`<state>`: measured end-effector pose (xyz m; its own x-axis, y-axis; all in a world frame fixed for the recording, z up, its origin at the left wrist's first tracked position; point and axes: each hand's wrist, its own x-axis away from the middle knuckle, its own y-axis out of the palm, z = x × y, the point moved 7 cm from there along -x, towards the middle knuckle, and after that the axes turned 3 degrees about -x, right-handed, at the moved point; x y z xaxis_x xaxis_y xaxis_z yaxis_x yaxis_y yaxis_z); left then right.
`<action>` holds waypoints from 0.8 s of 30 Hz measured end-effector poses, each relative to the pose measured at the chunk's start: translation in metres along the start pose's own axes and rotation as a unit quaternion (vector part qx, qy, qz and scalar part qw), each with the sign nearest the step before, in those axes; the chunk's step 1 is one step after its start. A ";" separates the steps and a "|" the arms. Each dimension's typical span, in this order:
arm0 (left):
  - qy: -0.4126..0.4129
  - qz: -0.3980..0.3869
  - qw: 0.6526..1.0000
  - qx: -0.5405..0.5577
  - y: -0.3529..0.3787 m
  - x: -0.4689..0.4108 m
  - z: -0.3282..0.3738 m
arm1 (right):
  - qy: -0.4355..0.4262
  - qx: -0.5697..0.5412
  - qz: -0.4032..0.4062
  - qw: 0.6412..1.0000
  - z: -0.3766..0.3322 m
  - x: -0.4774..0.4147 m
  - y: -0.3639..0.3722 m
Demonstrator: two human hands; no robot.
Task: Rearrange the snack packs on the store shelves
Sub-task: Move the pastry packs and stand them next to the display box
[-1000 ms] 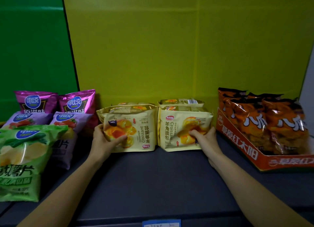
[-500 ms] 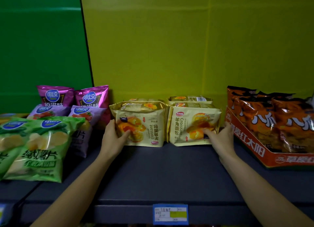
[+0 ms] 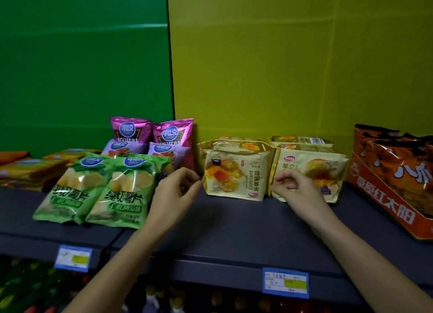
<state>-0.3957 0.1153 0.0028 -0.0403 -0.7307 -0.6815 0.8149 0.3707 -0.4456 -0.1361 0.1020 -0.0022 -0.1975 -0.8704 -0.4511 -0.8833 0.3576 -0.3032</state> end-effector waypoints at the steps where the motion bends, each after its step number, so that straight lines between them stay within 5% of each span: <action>1: 0.011 0.003 1.000 -0.019 -0.012 0.003 -0.002 | -0.002 0.000 -0.017 1.000 -0.005 0.002 0.011; 17: -0.030 0.088 0.990 -0.102 -0.199 0.019 -0.142 | 0.059 -0.041 -0.112 0.991 -0.069 0.035 0.187; 24: -0.133 -0.056 0.989 -0.038 -0.194 0.024 -0.201 | 0.120 -0.033 -0.132 0.983 -0.072 0.069 0.252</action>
<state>-0.6708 0.1412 -0.0433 0.0328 -0.8907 -0.4534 0.7677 0.3130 -0.5592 -0.4031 0.1077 -0.0488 -0.0451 -0.9876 -0.1507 -0.9414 0.0924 -0.3243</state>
